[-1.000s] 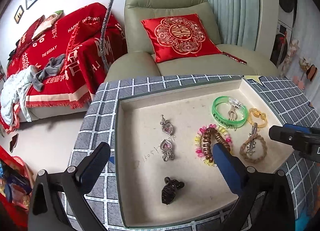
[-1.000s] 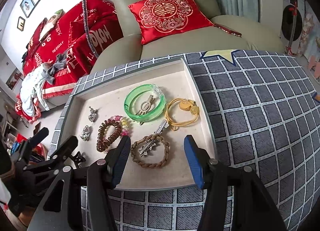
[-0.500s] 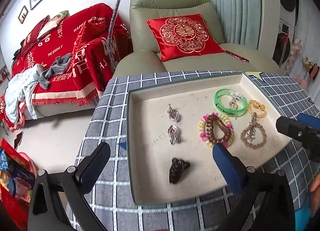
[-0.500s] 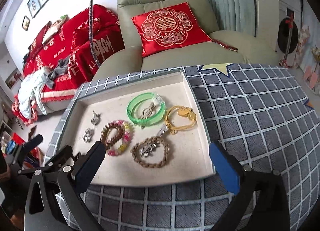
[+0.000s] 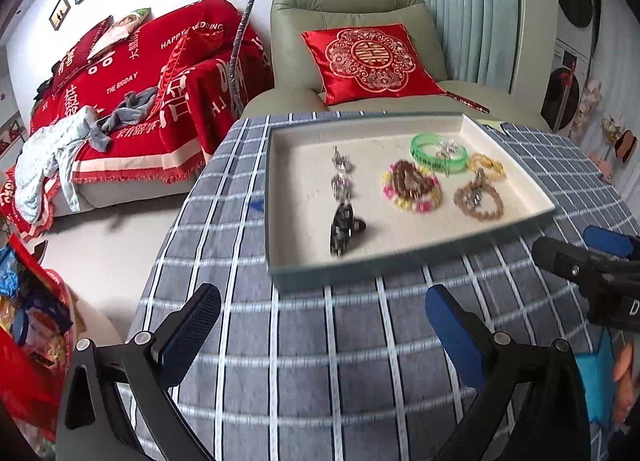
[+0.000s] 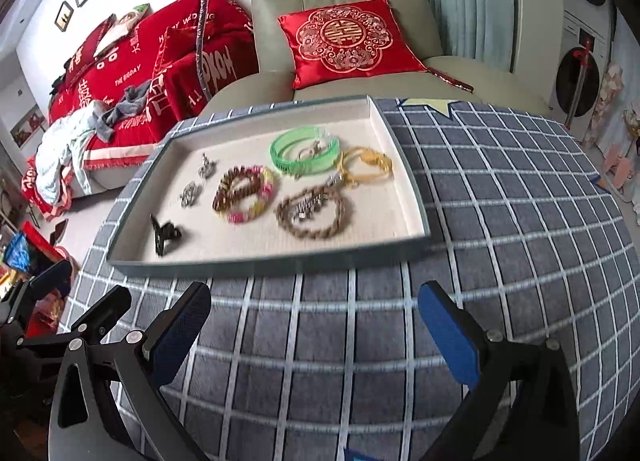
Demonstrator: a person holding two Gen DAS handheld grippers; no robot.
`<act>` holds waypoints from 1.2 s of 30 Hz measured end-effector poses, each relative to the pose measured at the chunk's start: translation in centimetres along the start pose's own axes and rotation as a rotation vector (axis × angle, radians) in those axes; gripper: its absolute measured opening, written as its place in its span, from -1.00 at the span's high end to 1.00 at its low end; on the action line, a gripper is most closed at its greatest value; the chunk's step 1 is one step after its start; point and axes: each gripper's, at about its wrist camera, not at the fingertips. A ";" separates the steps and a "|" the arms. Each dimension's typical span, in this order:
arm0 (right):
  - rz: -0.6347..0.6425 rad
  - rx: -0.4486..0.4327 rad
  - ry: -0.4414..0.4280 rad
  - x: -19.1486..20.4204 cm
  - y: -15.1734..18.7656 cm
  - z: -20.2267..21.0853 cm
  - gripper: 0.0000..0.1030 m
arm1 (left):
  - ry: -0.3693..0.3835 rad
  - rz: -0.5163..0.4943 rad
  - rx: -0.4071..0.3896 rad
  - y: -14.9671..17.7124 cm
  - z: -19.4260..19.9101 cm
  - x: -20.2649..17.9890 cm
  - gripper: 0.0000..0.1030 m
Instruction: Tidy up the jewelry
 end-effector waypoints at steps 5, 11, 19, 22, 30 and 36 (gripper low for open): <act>0.007 -0.015 0.016 -0.1 1.8 1.1 -1.00 | 0.000 0.027 0.004 1.7 0.8 0.0 -1.00; 0.011 -0.070 0.056 -0.1 2.8 2.9 -1.00 | -0.033 0.040 -0.026 3.0 2.0 -0.1 -1.00; 0.028 -0.180 0.097 0.3 3.4 5.5 -1.00 | -0.042 0.055 -0.084 3.0 3.4 -0.3 -1.00; 0.018 -0.192 0.087 0.4 3.5 6.1 -1.00 | -0.044 0.050 -0.101 2.9 3.8 -0.5 -1.00; 0.015 -0.212 0.094 0.5 3.5 6.8 -1.00 | -0.060 0.039 -0.148 2.6 5.2 -0.6 -1.00; 0.015 -0.214 0.095 0.5 3.5 7.1 -1.00 | -0.059 0.038 -0.152 2.5 5.4 -0.6 -1.00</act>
Point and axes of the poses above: each gripper's, at about its wrist camera, not at the fingertips, and z roughly against the way its jaws point, x to its left, y to its underside, and after that the axes turned 15 degrees about y, right-handed
